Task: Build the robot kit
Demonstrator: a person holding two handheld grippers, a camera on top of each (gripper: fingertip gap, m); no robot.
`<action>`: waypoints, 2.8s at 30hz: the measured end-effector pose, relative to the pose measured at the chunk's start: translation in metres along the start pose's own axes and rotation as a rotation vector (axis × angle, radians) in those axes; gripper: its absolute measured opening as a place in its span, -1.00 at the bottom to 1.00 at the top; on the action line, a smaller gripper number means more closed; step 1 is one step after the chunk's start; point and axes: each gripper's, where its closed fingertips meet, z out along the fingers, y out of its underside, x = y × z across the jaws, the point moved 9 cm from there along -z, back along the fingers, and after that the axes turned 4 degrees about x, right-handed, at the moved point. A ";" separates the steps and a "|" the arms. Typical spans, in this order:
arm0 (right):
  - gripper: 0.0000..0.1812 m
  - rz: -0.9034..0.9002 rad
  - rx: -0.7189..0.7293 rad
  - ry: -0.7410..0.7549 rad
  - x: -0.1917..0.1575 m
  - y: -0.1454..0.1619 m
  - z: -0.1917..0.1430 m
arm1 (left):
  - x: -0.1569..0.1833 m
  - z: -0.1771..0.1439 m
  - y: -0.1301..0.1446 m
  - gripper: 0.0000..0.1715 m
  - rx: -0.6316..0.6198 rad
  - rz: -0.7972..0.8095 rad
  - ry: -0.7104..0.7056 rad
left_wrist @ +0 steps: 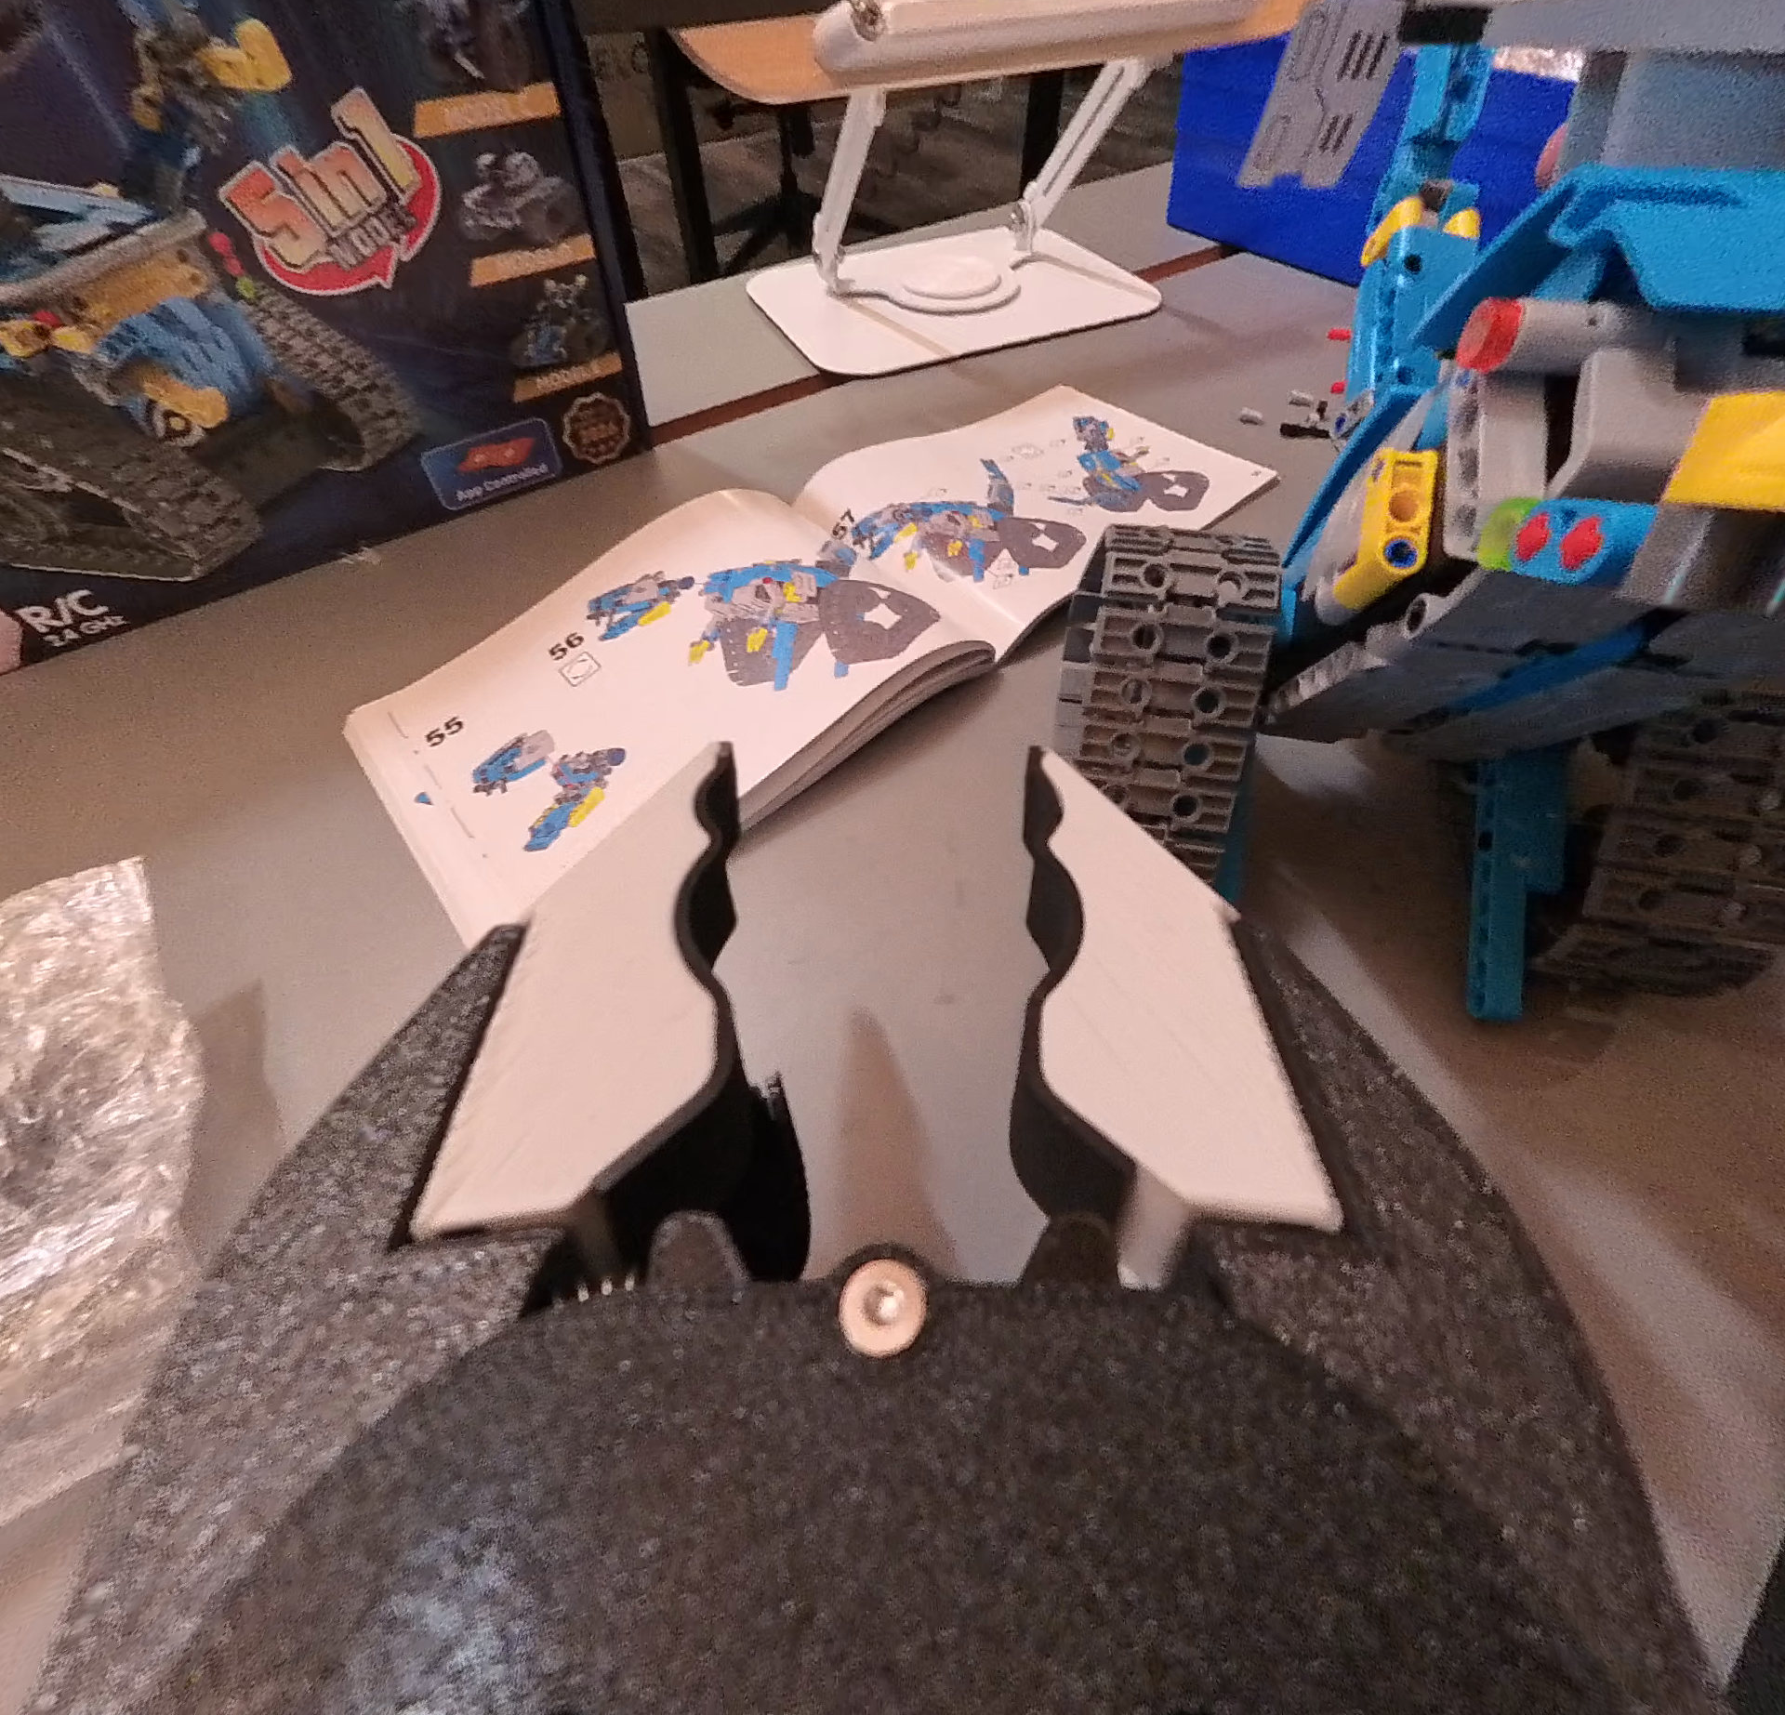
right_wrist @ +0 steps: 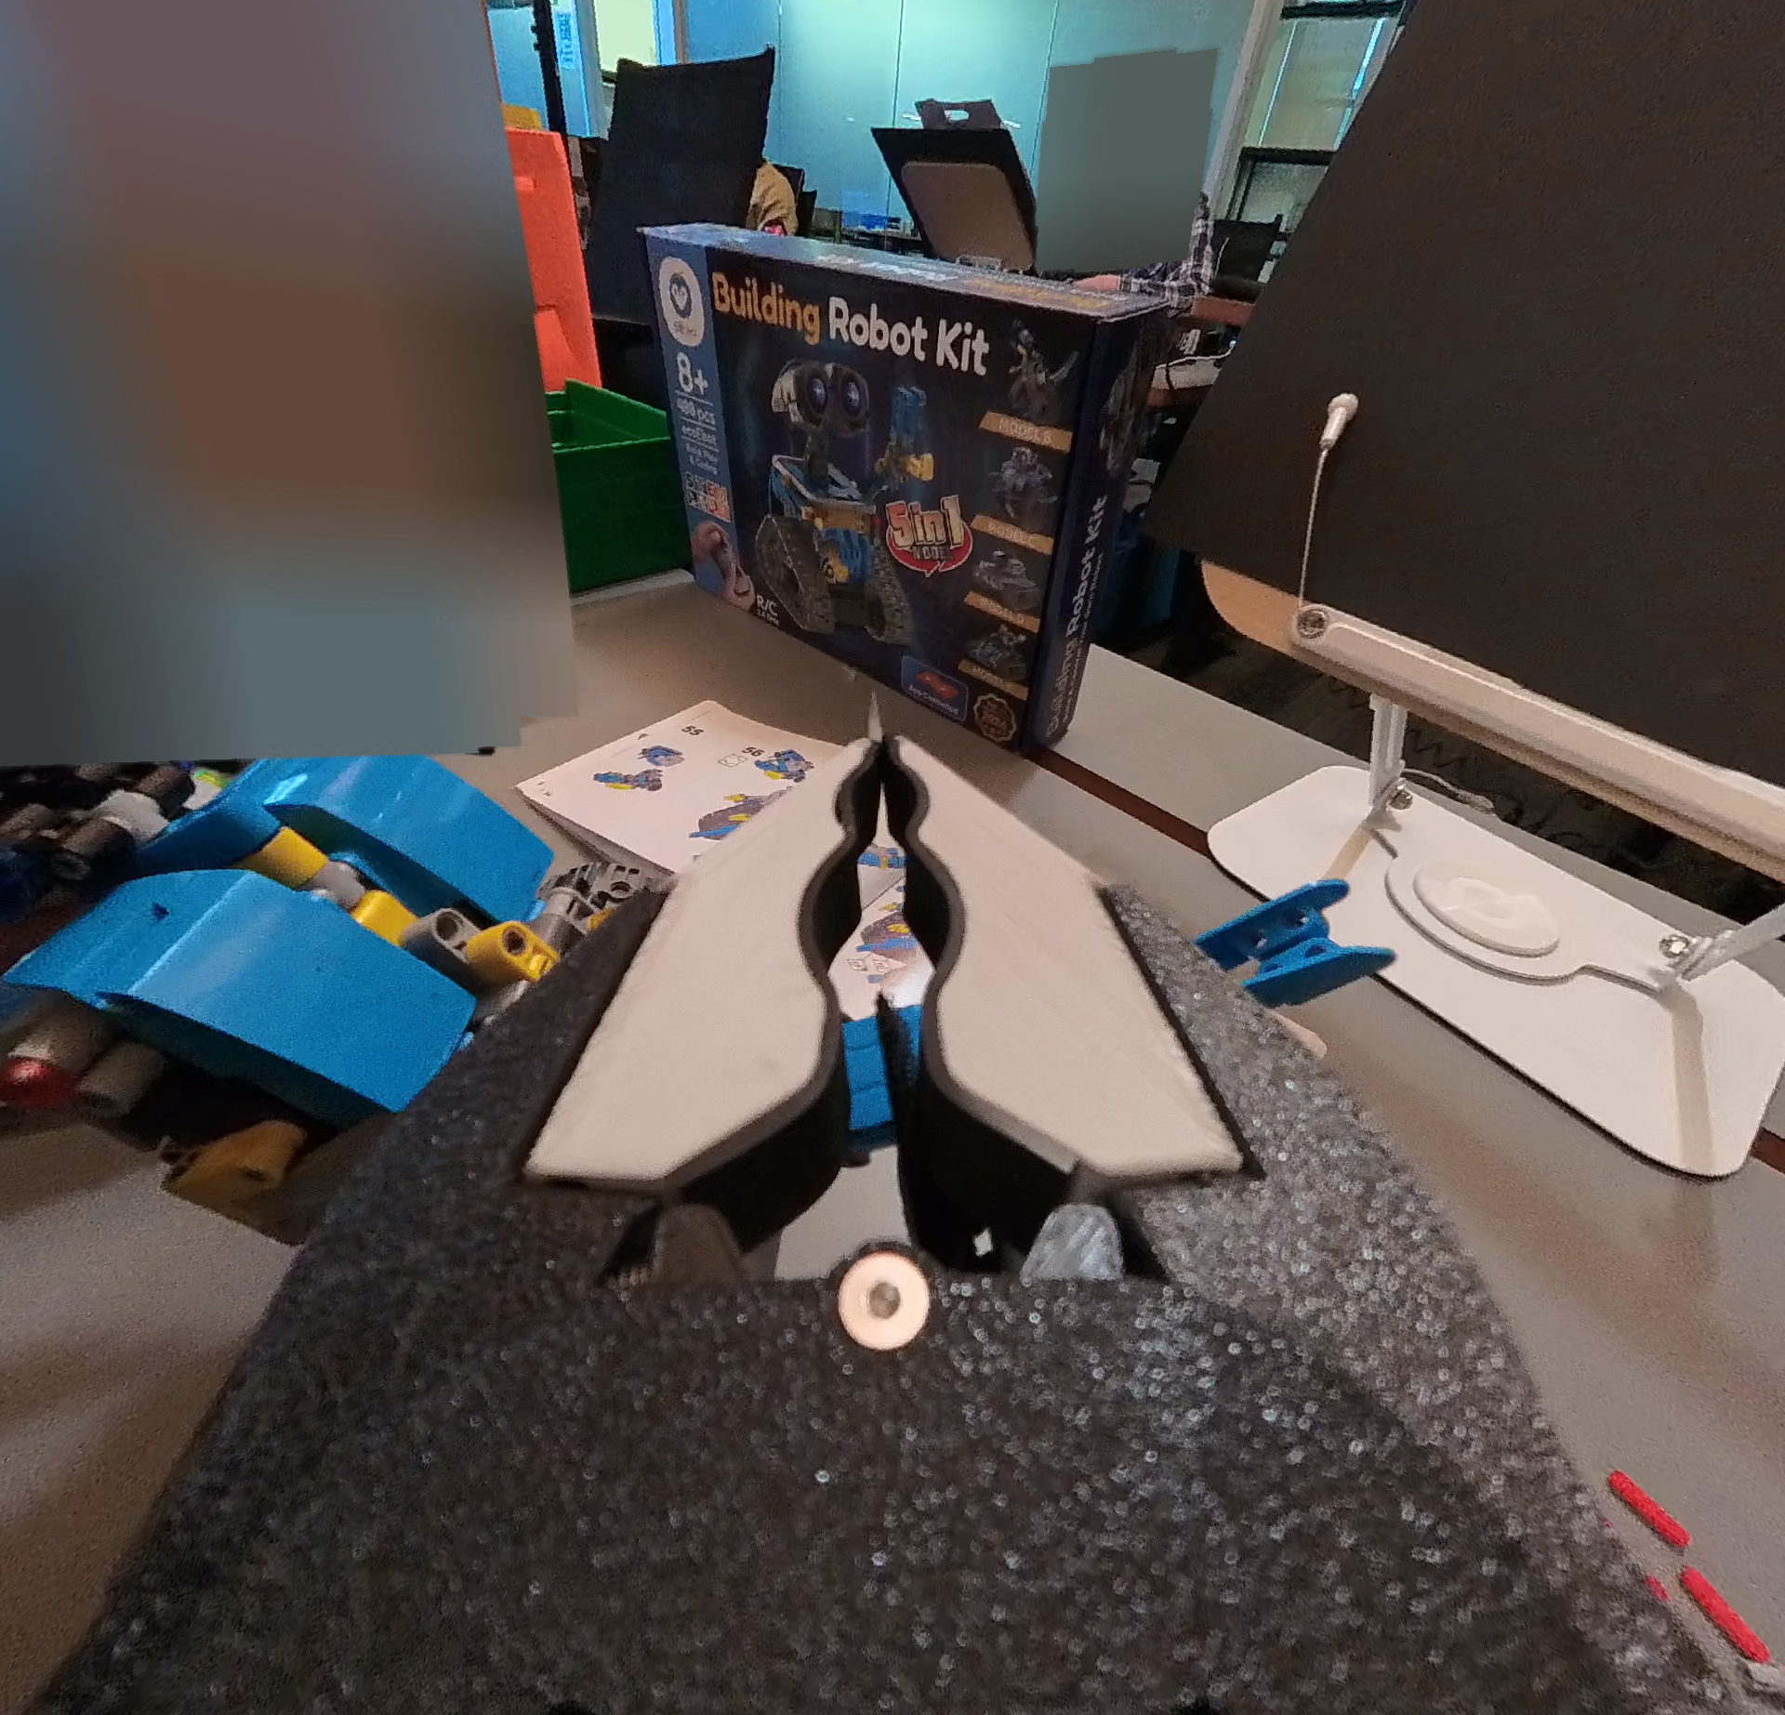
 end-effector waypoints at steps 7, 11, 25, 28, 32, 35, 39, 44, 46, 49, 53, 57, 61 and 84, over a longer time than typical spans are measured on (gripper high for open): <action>-1.00 0.035 -0.020 -0.036 0.000 0.006 0.002 | 0.001 0.003 0.004 -0.30 -0.020 0.011 0.021; -1.00 0.052 -0.032 -0.044 0.002 0.011 0.002 | -0.005 0.003 0.005 -0.30 -0.028 -0.052 0.041; -1.00 0.082 -0.005 -0.051 0.007 0.007 0.000 | 0.001 0.004 0.005 -0.29 -0.040 -0.022 0.087; -1.00 0.091 0.002 -0.050 0.008 0.005 -0.002 | 0.002 0.004 0.006 -0.29 -0.045 -0.024 0.093; -1.00 0.083 0.001 -0.052 0.007 0.004 -0.002 | 0.001 0.004 0.006 -0.29 -0.044 -0.032 0.096; -1.00 0.061 -0.010 -0.050 0.006 0.006 -0.001 | 0.001 0.004 0.006 -0.29 -0.043 -0.033 0.099; -1.00 0.072 -0.018 -0.058 0.006 0.007 0.000 | 0.002 0.004 0.006 -0.29 -0.048 -0.030 0.105; -1.00 0.086 -0.022 -0.059 0.007 0.009 0.000 | 0.002 0.004 0.007 -0.29 -0.050 -0.033 0.111; -1.00 0.086 -0.021 -0.057 0.007 0.009 0.000 | 0.002 0.004 0.007 -0.29 -0.050 -0.030 0.112; -1.00 0.084 -0.022 -0.055 0.008 0.009 0.000 | 0.002 0.005 0.007 -0.29 -0.051 -0.031 0.115; -1.00 0.085 -0.022 -0.055 0.008 0.009 -0.001 | 0.002 0.005 0.007 -0.29 -0.051 -0.035 0.117; -1.00 0.088 -0.022 -0.057 0.008 0.009 -0.001 | 0.002 0.005 0.007 -0.29 -0.054 -0.031 0.121; -1.00 0.087 -0.021 -0.059 0.008 0.009 -0.001 | 0.002 0.005 0.007 -0.29 -0.055 -0.034 0.122; -1.00 0.084 -0.011 -0.068 0.007 0.008 -0.002 | 0.002 0.005 0.007 -0.29 -0.058 -0.042 0.133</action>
